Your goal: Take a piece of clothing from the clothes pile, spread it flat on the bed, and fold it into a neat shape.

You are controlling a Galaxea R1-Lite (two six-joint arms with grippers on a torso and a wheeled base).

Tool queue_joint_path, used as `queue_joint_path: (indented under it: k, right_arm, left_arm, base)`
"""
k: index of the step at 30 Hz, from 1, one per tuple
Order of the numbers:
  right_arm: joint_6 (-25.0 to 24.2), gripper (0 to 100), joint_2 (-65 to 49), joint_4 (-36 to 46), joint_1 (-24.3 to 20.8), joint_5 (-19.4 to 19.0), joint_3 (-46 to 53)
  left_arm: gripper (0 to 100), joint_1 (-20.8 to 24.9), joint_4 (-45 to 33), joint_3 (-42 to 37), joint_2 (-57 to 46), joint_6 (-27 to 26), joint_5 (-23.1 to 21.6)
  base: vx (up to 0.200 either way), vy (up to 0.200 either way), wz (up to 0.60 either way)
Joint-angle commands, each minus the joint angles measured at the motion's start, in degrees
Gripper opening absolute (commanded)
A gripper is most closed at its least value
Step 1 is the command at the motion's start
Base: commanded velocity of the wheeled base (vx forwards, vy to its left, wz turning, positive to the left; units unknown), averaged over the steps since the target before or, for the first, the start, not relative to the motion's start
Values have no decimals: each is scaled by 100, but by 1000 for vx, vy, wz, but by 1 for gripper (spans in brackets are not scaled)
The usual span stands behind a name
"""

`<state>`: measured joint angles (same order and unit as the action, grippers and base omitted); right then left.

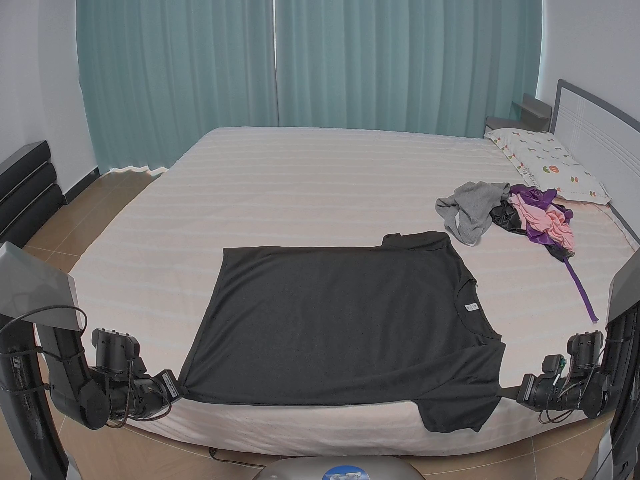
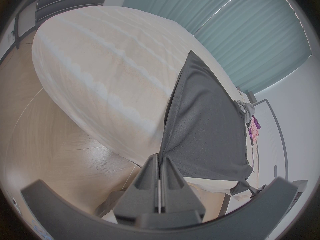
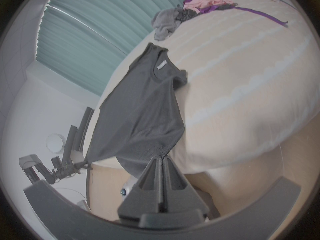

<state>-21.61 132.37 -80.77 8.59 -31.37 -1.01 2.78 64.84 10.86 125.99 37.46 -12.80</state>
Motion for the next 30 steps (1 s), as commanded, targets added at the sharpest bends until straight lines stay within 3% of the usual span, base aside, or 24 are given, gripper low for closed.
queue_joint_path:
  k: [1,10,17,22,30]
  right_arm:
    - [491,0,-457,589,90,-1,101]
    - [1098,0,-1108,1864,239,43,101]
    - [1467,0,-1398,2382,353,60,101]
    - [1801,0,-1398,2655,362,113,101]
    - [1871,0,-1442,2813,362,280,101]
  left_arm:
    - [0,-32,108,-102,-57,-11,32]
    - [0,-23,1030,-603,207,-143,76]
    - [0,-23,1584,-1051,418,-503,76]
    - [0,-32,1593,-1086,418,-573,76]
    - [0,-32,1479,-1086,356,-635,85]
  base:
    - [0,0,0]
    - [0,0,0]
    - [0,0,0]
    - [0,0,0]
    - [0,0,0]
